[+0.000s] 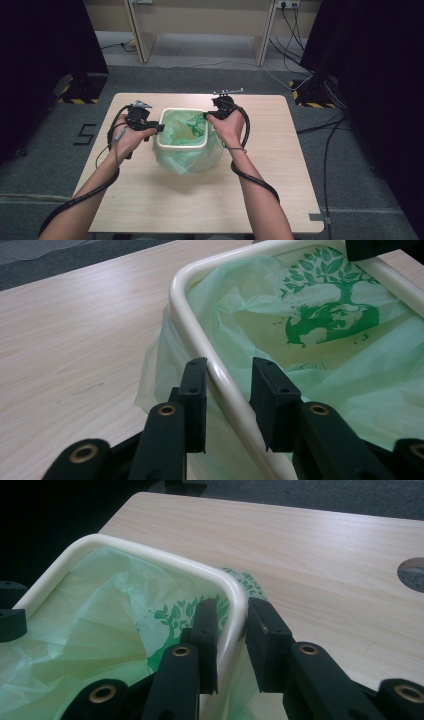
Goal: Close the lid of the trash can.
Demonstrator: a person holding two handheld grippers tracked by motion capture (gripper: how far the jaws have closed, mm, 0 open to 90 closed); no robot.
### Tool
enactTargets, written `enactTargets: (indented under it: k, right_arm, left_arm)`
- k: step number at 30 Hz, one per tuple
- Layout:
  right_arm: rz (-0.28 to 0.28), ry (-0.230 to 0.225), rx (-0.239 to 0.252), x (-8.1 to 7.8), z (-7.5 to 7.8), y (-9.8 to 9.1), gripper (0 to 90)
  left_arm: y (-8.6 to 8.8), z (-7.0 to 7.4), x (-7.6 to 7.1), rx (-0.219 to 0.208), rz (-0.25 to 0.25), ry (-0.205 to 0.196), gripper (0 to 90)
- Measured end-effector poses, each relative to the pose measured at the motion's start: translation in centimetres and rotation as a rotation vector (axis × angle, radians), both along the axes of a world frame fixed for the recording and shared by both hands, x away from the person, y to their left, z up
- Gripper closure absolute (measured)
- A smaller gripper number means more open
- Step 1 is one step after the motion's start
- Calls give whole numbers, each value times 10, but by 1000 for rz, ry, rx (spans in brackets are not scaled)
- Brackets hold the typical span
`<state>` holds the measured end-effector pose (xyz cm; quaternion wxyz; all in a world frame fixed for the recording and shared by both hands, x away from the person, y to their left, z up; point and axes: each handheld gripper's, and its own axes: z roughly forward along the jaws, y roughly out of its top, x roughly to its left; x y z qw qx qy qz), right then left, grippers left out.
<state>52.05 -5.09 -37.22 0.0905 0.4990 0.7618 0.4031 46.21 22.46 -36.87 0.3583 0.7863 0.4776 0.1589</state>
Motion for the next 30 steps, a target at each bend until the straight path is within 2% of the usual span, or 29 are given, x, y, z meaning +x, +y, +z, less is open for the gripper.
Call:
enactTargets:
  k: [3, 30]
  right_arm:
    - [-1, 3, -4, 1, -3, 1, 750]
    - [-10, 15, 10, 3, -9, 1, 730]
  left_arm:
    - [-1, -3, 1, 15, -4, 9, 688]
    - [0, -6, 2, 0, 1, 16, 691]
